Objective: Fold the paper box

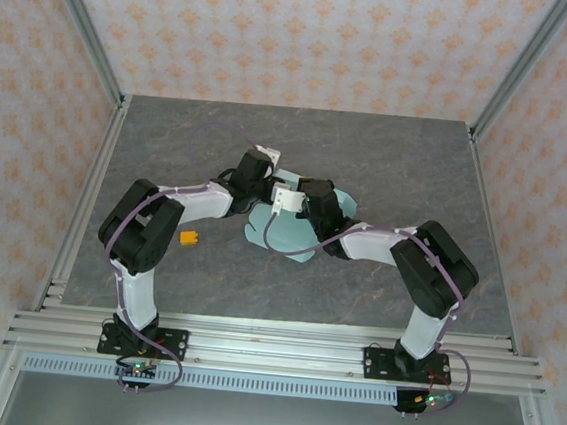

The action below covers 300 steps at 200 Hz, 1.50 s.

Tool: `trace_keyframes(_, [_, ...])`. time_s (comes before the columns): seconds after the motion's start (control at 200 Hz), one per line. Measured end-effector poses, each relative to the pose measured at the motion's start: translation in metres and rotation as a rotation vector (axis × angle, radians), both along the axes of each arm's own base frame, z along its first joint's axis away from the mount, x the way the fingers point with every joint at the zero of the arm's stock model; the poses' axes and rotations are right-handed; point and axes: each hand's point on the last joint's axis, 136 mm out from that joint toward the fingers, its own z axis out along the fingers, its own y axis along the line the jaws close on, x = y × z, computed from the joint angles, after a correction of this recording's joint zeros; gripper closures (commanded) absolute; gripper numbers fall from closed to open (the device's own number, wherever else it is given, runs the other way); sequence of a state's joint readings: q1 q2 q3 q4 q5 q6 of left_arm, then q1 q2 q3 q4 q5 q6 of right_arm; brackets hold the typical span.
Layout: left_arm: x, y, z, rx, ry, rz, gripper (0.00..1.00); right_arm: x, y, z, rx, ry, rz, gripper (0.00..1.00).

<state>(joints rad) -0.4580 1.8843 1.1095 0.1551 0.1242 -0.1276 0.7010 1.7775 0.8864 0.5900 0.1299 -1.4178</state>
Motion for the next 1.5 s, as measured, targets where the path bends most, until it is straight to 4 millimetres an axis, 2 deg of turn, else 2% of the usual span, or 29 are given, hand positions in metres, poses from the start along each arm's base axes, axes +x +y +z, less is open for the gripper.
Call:
trace_keyframes(0.075, [-0.001, -0.003, 0.000, -0.010, 0.002, -0.021, 0.77, 0.000, 0.001, 0.000, -0.001, 0.002, 0.003, 1.00])
trace_keyframes(0.145, [-0.002, -0.005, 0.001, -0.009, 0.001, -0.034, 0.78, 0.000, 0.001, 0.001, 0.000, 0.002, 0.004, 1.00])
trace_keyframes(0.41, [-0.002, 0.004, -0.002, -0.011, -0.006, -0.018, 0.54, 0.001, 0.001, 0.001, -0.007, 0.008, 0.002, 1.00])
trace_keyframes(0.54, [-0.009, 0.011, -0.004, -0.023, -0.006, -0.020, 0.50, 0.000, 0.002, 0.000, -0.007, 0.011, 0.005, 1.00])
trace_keyframes(0.706, [-0.013, 0.012, -0.005, -0.042, -0.002, -0.033, 0.49, 0.000, 0.003, 0.000, -0.009, 0.013, 0.005, 1.00])
trace_keyframes(1.001, [-0.016, 0.004, -0.004, -0.069, 0.004, -0.081, 0.71, 0.000, 0.002, 0.001, -0.010, 0.012, 0.003, 1.00])
trace_keyframes(1.501, [-0.011, -0.001, 0.004, -0.049, -0.023, -0.071, 0.96, 0.005, 0.005, 0.010, 0.006, 0.004, -0.009, 0.98])
